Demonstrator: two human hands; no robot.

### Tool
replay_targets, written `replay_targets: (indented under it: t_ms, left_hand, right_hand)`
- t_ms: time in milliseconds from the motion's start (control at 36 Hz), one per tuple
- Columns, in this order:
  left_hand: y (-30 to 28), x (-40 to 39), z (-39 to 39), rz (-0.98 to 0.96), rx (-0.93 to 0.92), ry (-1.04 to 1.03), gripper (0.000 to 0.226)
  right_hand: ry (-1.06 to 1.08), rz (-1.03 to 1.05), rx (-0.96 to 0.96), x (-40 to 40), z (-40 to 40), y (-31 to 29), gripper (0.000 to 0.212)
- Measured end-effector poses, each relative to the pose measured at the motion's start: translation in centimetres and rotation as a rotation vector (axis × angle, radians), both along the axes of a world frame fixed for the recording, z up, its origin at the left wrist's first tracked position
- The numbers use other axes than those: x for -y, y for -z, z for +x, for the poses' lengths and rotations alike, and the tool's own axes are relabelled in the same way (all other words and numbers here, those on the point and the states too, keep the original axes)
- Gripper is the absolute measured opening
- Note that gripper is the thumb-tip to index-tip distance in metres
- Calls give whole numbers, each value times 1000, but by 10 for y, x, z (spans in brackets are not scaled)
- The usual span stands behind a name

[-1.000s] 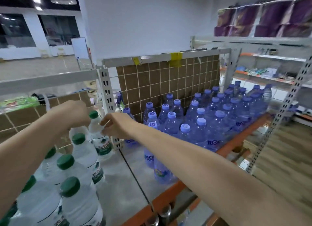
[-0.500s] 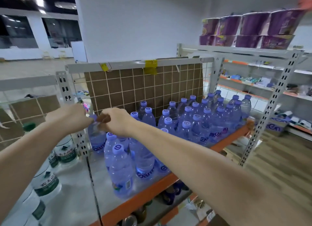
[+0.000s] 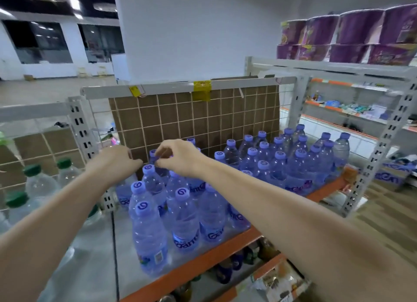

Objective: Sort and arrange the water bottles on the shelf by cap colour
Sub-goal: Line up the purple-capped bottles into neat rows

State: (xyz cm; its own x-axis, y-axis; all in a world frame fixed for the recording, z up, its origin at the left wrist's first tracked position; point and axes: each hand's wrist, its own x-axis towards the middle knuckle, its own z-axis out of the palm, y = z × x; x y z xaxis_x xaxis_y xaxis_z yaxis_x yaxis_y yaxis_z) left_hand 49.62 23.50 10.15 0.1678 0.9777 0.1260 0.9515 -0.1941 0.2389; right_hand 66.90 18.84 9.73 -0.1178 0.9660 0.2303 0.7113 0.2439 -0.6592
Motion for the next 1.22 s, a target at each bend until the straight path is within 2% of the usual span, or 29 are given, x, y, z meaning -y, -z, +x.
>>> replay_targets:
  t_ms: [194,333,472,639,778,861,1000,1083,1222]
  left_hand:
    - [12,-33,-11,-63,72,-12,24]
    - [16,-62,-11,-146,99,8,26]
    - [21,-88,-11,-131,102,-5,21]
    - [28,-105,-15,-81,79,-35,28]
    - [38,-113,-17,-154,42,-69,26]
    - [45,-117,-14,-204,46,-120,41]
    - [52,-125,-7,-207,107,-173,35]
    - [55,-125,-4,-168,117,-186,27]
    - [59,-129,-7,-129,146,-191,20]
  right_hand:
    - [45,-8,61,-42,17,-3,24]
    - [70,-47,71,-70,26,-2,20]
    - [73,-72,104,-96,34,6,22]
    - [-6,-144,178,-128,33,12,34]
    - [-135,-195,350,-152,22,19,51]
    - [-214,-241,419,-163,15,29,57]
    - [-313,-209,470,-178,13,39,52]
    - [-325,-175,503,-186,11,44,40]
    - [-315,-127,454,-194,5,49,34]
